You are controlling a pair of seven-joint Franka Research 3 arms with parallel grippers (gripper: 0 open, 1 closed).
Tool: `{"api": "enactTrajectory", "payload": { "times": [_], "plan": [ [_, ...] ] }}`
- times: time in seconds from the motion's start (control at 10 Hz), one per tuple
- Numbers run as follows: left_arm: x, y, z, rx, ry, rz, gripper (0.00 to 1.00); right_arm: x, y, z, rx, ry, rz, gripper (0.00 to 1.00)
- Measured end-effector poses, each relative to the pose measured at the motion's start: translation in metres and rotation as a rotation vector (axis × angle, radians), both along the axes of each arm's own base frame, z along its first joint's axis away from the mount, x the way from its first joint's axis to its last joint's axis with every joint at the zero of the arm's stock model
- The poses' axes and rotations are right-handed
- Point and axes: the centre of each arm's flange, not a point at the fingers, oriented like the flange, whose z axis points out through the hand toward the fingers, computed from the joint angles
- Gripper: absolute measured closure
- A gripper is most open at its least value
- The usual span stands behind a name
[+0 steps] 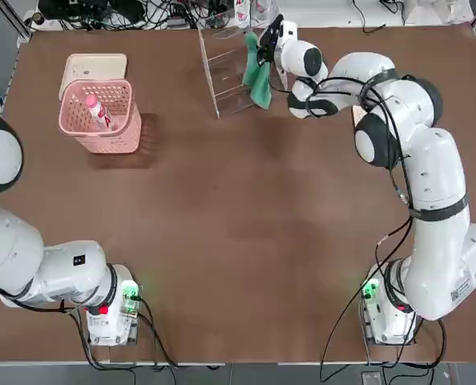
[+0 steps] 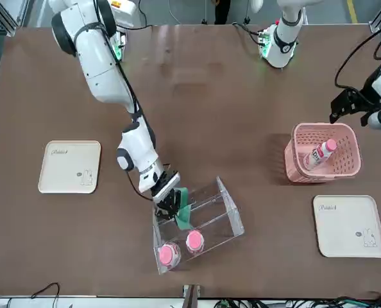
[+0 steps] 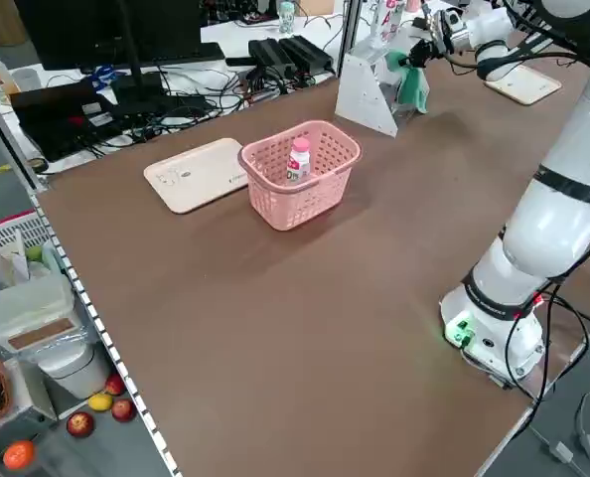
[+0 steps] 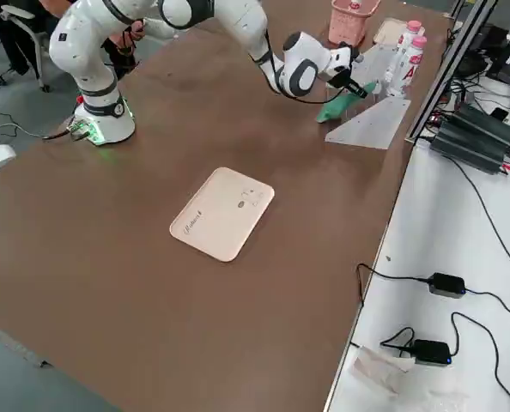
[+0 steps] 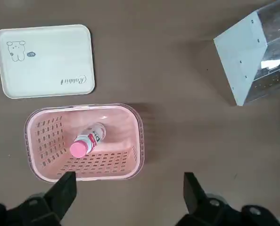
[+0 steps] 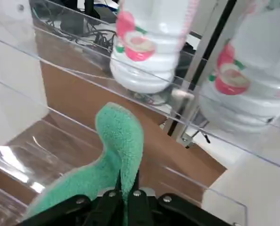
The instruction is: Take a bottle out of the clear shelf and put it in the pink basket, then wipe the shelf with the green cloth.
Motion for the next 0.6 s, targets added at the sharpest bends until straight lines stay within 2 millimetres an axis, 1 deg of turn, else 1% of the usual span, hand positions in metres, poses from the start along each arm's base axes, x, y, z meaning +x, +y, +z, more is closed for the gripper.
{"api": "enactTrajectory", "payload": {
  "times": [0.2, 0.4, 0.6],
  "plan": [
    [0.000, 0.000, 0.000, 0.000, 0.000, 0.001, 0.00, -0.015, 0.026, -0.002, 0.036, 0.029, -0.001, 0.98],
    [0.000, 0.000, 0.000, 0.000, 0.000, 0.000, 0.00, -0.021, 0.037, -0.014, 0.070, 0.061, -0.020, 0.98],
    [0.000, 0.000, 0.000, 0.000, 0.000, -0.001, 0.00, -0.025, 0.052, -0.015, 0.117, 0.076, -0.040, 0.98]
  ]
}}
